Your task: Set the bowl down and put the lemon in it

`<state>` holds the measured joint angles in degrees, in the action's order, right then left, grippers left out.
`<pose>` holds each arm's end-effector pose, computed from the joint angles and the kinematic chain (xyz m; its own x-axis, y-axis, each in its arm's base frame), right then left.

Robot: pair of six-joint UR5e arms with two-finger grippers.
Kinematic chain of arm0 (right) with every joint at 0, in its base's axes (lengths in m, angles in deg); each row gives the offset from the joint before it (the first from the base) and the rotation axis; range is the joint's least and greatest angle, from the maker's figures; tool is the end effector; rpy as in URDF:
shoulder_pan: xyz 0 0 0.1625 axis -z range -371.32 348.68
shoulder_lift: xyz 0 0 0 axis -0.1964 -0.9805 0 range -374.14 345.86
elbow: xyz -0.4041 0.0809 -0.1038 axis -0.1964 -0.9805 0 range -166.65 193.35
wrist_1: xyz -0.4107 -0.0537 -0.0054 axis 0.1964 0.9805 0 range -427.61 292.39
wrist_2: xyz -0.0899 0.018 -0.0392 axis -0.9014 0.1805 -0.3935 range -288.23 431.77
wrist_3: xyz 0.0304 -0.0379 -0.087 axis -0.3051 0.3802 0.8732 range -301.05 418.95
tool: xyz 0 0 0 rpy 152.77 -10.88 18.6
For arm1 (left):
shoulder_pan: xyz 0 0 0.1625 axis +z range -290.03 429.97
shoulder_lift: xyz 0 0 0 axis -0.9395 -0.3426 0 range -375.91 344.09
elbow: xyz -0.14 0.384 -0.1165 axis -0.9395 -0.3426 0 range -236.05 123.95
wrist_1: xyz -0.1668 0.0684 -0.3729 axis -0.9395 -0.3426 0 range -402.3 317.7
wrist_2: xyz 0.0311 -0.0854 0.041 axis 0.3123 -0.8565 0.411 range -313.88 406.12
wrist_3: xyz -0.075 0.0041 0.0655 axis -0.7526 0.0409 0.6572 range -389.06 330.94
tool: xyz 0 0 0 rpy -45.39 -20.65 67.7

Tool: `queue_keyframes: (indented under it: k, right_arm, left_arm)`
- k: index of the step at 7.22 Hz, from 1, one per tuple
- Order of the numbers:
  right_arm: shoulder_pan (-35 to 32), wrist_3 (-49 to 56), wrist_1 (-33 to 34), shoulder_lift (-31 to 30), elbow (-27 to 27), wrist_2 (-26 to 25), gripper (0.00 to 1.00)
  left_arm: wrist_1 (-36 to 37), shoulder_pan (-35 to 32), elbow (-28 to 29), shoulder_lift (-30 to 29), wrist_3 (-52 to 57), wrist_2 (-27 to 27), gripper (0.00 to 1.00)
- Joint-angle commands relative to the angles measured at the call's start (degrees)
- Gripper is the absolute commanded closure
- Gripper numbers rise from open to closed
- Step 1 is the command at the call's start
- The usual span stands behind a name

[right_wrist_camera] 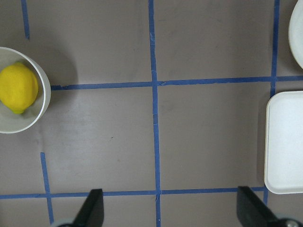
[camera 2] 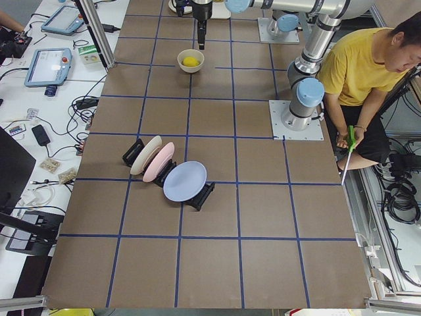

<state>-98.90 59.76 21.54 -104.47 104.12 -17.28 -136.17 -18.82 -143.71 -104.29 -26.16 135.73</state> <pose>0.1143 -0.4924 0.4827 -0.9994 0.0285 -0.0170 0.0282 0.9994 0.0221 -0.1238 -0.4818 0.5150 -0.9995 0.0294 0.0069 0.0294 0.9996 -0.0020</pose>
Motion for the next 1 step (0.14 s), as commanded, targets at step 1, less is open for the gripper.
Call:
queue_keyframes:
  k: [1]
  right_arm:
    - [-0.05, 0.07, -0.47, -0.37, 0.02, 0.11, 0.00]
  left_arm:
    - [-0.17, 0.02, 0.73, -0.39, 0.00, 0.57, 0.00]
